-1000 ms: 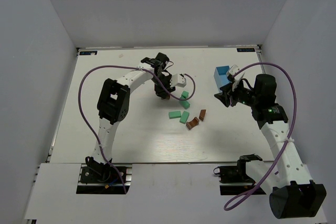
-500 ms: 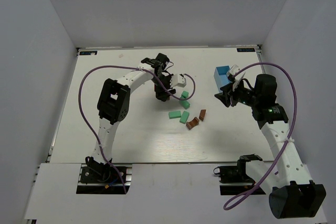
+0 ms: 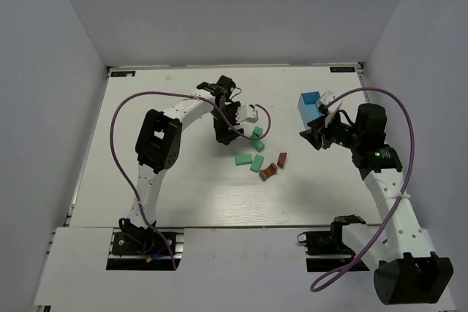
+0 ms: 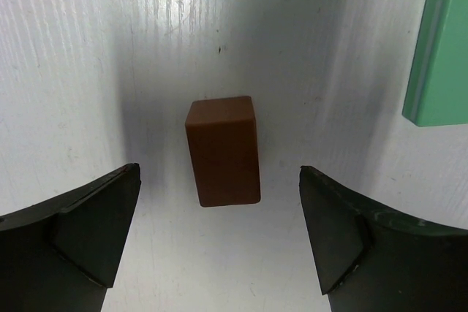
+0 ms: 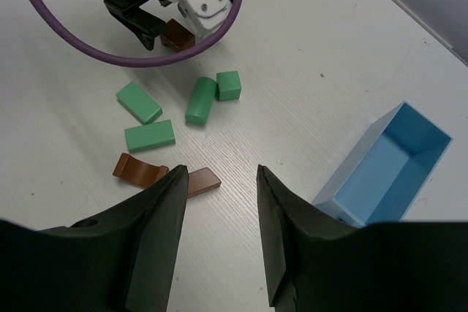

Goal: Build the wood block tower

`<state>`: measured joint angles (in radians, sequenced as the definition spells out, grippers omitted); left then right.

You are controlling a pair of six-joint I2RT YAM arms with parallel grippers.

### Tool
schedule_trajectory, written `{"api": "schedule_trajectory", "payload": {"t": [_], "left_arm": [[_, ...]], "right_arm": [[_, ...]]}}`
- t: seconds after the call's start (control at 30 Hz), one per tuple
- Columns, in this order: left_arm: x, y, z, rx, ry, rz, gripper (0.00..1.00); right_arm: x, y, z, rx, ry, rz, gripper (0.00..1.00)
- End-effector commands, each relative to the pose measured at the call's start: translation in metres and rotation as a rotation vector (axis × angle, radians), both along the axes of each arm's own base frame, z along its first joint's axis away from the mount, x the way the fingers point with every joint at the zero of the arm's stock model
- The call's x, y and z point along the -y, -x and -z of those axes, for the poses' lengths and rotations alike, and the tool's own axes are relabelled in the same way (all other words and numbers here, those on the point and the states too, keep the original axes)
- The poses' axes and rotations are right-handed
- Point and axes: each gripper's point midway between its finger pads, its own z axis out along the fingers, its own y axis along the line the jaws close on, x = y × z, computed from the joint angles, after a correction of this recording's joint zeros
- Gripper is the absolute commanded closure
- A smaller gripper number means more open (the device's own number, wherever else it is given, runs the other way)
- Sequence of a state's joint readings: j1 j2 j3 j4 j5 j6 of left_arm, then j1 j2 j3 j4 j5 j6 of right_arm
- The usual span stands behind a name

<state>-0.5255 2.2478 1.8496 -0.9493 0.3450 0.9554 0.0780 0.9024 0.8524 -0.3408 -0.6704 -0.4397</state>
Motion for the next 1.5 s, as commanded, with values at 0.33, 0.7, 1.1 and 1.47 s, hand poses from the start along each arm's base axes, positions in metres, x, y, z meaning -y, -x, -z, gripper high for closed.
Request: {"api": "schedule_trajectory", "payload": {"t": [0.33, 0.7, 1.1, 1.47], "left_arm": [[0.003, -0.011, -0.022, 0.107, -0.002, -0.005, 0.08], [-0.004, -0.021, -0.026, 0.164, -0.031, -0.025, 0.13], [-0.006, -0.027, -0.027, 0.193, -0.043, -0.035, 0.17], [-0.009, -0.006, -0.043, 0.178, -0.003, -0.02, 0.08]], "right_arm": [[0.0, 0.004, 0.0, 0.013, -0.01, -0.021, 0.51], [0.0, 0.004, -0.001, 0.017, -0.009, -0.022, 0.51], [0.0, 0.004, 0.0, 0.015, -0.01, -0.022, 0.51], [0.001, 0.004, -0.001, 0.018, -0.01, -0.02, 0.51]]}}
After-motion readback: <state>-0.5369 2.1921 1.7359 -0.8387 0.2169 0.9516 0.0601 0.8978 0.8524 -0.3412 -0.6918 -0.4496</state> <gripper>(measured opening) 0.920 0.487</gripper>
